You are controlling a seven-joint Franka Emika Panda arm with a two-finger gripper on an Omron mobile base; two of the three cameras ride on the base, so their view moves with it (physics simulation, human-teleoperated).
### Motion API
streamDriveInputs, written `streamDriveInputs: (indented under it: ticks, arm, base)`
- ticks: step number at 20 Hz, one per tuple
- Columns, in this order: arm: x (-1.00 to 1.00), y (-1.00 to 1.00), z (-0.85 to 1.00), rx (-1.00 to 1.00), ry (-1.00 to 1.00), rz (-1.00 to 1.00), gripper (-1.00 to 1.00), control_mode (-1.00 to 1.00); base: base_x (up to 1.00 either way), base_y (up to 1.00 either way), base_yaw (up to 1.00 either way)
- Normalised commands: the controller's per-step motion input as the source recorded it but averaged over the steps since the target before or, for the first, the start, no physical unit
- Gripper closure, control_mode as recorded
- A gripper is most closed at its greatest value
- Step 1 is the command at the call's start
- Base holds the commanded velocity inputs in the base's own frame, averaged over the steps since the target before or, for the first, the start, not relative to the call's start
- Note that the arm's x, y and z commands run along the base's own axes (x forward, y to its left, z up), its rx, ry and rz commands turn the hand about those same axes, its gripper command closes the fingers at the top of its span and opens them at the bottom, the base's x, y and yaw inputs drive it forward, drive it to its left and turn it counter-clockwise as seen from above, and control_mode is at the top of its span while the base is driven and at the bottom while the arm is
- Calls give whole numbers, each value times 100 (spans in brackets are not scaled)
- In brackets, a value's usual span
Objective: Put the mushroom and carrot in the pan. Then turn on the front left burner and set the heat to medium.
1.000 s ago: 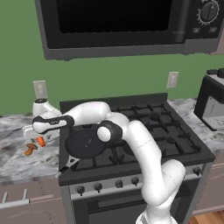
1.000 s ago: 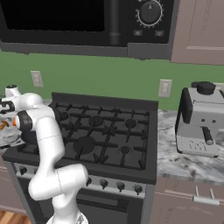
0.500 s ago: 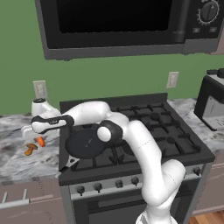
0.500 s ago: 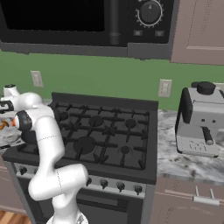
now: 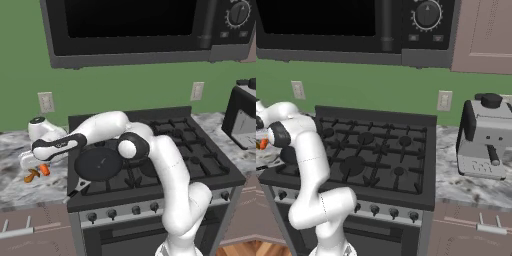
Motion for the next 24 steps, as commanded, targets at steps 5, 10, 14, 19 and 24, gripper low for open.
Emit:
streamDriveInputs:
  ticks: [5, 10, 14, 19, 24]
  arm:
    - [-55, 0, 54, 0, -19, 3, 100, -100]
    - [-6, -4, 75, 0, -8, 0, 100, -100]
    - [-24, -29, 50, 0, -1, 0, 100, -100]
    - [-19, -67, 23, 0, 0, 0, 100, -100]
    - [-55, -94, 5, 3, 0, 0, 100, -100]
  base:
    - [0, 0, 0]
    - [0, 0, 0]
    - [0, 0, 0]
    - [0, 0, 0]
    - [0, 0, 0]
